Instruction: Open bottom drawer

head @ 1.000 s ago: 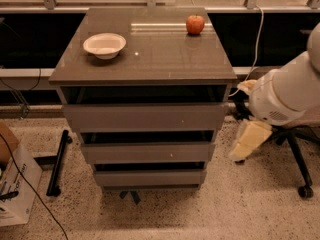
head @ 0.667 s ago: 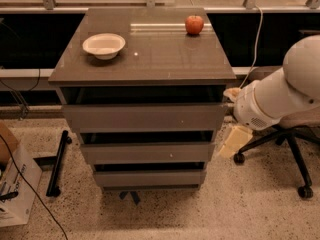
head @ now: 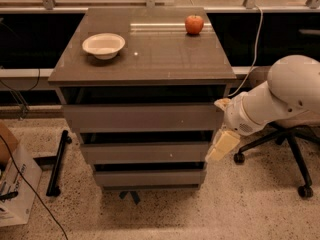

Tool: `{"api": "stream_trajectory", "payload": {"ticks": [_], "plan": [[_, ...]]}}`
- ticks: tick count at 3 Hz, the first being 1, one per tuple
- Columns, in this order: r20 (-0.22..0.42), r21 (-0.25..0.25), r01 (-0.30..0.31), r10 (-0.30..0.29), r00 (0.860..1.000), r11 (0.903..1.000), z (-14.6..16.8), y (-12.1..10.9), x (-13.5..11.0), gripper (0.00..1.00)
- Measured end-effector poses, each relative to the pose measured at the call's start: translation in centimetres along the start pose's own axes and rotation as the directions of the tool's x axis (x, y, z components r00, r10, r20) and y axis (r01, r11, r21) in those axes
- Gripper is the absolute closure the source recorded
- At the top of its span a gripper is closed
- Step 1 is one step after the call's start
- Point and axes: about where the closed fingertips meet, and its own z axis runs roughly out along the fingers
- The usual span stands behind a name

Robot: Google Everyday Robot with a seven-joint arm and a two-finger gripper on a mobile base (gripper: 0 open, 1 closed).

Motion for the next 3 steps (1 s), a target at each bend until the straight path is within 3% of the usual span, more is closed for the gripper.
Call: {"api": "stream_trajectory", "payload": {"ticks": [1, 2, 3], "plan": [[-0.013, 0.024, -0.050, 0.050, 0.999, 0.9985, 2.0, 1.0, 1.1, 0.00], [-0.009, 0.013, -0.090, 0.090, 0.996, 0.9958, 4.5, 1.6, 2.5, 0.00], [-0.011, -0.030, -0.146, 0.146, 0.989, 0.9888, 7.9, 2.9, 5.0, 0.00]]}}
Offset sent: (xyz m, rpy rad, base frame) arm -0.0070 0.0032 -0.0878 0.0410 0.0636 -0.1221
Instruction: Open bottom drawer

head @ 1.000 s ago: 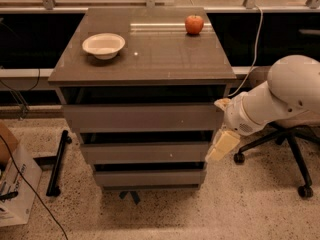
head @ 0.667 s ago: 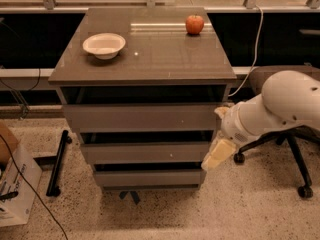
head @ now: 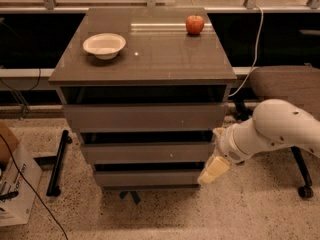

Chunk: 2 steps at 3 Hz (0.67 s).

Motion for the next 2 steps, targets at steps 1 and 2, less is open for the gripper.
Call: {"api": "stream_trajectory", "payload": {"ticks": [1, 2], "plan": [[0.004, -0.035, -0.029, 0.029, 1.000, 0.9990, 2.1, 0.5, 1.6, 0.00], [0.004, -0.095, -0.016, 0.017, 1.000, 0.9954, 5.3, 0.9, 3.6, 0.00]]}}
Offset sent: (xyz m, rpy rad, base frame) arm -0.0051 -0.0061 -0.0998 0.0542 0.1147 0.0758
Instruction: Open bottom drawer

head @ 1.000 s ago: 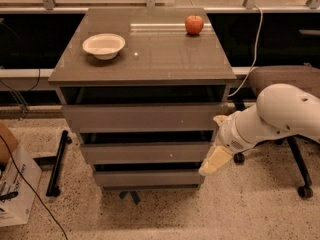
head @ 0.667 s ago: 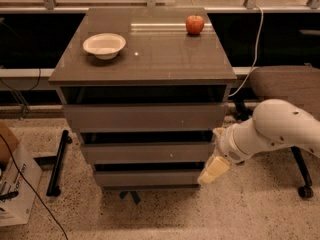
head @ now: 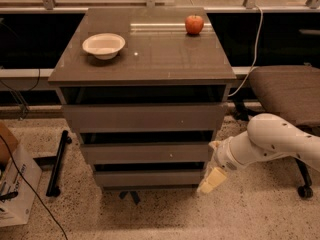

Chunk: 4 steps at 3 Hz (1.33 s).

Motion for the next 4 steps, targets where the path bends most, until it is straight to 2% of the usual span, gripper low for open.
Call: {"api": "stream_trajectory", "payload": {"ticks": [1, 2, 4], "plan": [[0.000, 0.000, 0.000, 0.000, 1.000, 1.0000, 0.0, 0.0, 0.0, 0.00], [-0.047, -0.017, 0.035, -0.036, 0.998, 0.9992, 3.9, 0.2, 0.0, 0.00], [-0.064, -0.092, 0.044, -0.050, 0.997, 0.9948, 10.9, -0.2, 2.1, 0.00]]}}
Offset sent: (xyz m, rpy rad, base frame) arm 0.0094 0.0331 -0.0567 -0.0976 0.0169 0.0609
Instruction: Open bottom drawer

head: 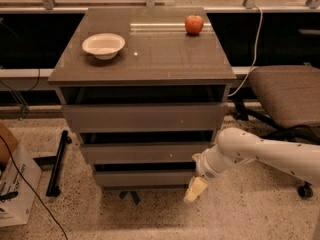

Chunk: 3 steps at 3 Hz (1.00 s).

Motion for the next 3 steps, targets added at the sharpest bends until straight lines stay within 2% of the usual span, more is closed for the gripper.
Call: {"api": "stream_trajectory", "payload": {"ticks": [2, 3], "plan": [[0.039, -0.060, -0.030, 0.032, 0.999, 0.9978, 5.6, -1.7, 2.9, 0.00], [0.044, -0.067, -0.035, 0.038, 0.998, 0.9972, 6.4, -1.9, 3.2, 0.00]]}}
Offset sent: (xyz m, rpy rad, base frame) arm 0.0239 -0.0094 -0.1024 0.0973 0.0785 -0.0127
